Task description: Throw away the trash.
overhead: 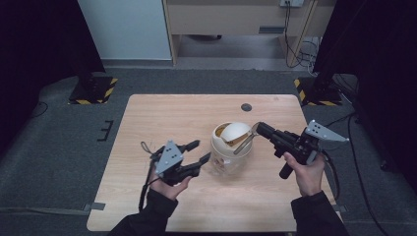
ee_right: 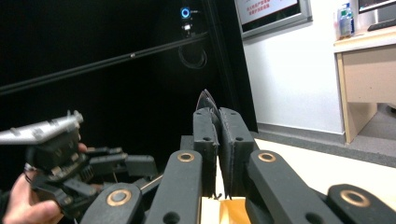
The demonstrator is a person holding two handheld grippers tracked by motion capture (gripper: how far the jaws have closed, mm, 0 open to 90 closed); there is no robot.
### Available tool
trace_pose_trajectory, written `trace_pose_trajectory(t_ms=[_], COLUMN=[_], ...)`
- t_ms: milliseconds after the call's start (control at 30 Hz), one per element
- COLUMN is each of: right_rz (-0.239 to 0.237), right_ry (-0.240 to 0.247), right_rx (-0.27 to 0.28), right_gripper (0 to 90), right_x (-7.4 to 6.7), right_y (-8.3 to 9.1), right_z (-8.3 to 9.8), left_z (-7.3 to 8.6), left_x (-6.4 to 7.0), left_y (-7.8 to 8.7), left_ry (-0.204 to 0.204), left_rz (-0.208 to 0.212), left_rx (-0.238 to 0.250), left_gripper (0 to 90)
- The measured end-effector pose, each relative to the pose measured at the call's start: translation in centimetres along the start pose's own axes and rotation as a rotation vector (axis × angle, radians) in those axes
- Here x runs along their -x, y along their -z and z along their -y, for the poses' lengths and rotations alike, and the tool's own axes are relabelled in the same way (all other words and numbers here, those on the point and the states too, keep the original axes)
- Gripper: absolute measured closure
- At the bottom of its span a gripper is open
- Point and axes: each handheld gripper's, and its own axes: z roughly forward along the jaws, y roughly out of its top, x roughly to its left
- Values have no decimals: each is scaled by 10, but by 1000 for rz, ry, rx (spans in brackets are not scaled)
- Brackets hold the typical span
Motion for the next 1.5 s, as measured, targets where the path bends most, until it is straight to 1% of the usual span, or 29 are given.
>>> trace_pose_trajectory(t_ms=[67, 100, 133, 167, 267, 300, 333, 400, 433, 533, 567, 633, 700, 733, 933, 1033, 1133, 1267, 1400, 1433, 1500], right_rz=[7, 11, 15, 23, 37, 43, 51, 75, 84, 105, 120, 125, 138, 145, 172, 185, 201, 206, 221, 220, 218], right_ry=[-5, -5, -2, 8, 23, 25, 30, 47, 52, 57, 65, 68, 85, 97, 134, 148, 165, 165, 203, 209, 209], right_rx=[10, 16, 18, 21, 37, 42, 49, 57, 63, 73, 72, 69, 64, 61, 43, 30, 7, -17, -63, -77, -84], right_gripper=[864, 864, 864, 864, 863, 863, 863, 863, 864, 864, 864, 863, 863, 863, 863, 863, 862, 862, 858, 854, 850], right_x=[2, 2, 2, 2, 2, 2, 2, 4, 5, 8, 11, 11, 13, 14, 18, 20, 23, 26, 26, 26, 26], right_y=[-1, -1, -2, -3, -7, -9, -11, -15, -17, -25, -31, -33, -40, -44, -66, -75, -82, -90, -97, -100, -101], right_z=[-2, -2, -4, -5, -11, -14, -16, -20, -22, -23, -23, -23, -24, -25, -29, -29, -25, -17, -8, -5, -3], left_z=[17, 27, 36, 46, 76, 83, 88, 94, 97, 104, 106, 108, 110, 111, 111, 111, 111, 111, 111, 111, 111], left_x=[-14, -21, -28, -34, -50, -54, -58, -64, -66, -71, -72, -72, -73, -72, -70, -69, -70, -71, -72, -72, -72], left_y=[9, 13, 17, 20, 28, 29, 30, 30, 29, 25, 23, 21, 20, 19, 15, 14, 14, 14, 15, 15, 15], left_ry=[17, 33, 59, 94, 175, 202, 220, 217, 213, 198, 195, 201, 202, 206, 190, 185, 185, 185, 186, 186, 186], left_rz=[-38, -58, -76, -93, -143, -155, -161, -181, -182, -178, -175, -171, -165, -163, -143, -139, -141, -144, -147, -147, -148], left_rx=[-70, -104, -131, -155, -210, -239, -270, -307, -322, -379, -394, -417, -433, -434, -455, -456, -455, -455, -454, -454, -454], left_gripper=[336, 303, 282, 261, 217, 217, 213, 200, 200, 192, 188, 186, 185, 185, 184, 184, 184, 185, 185, 185, 185])
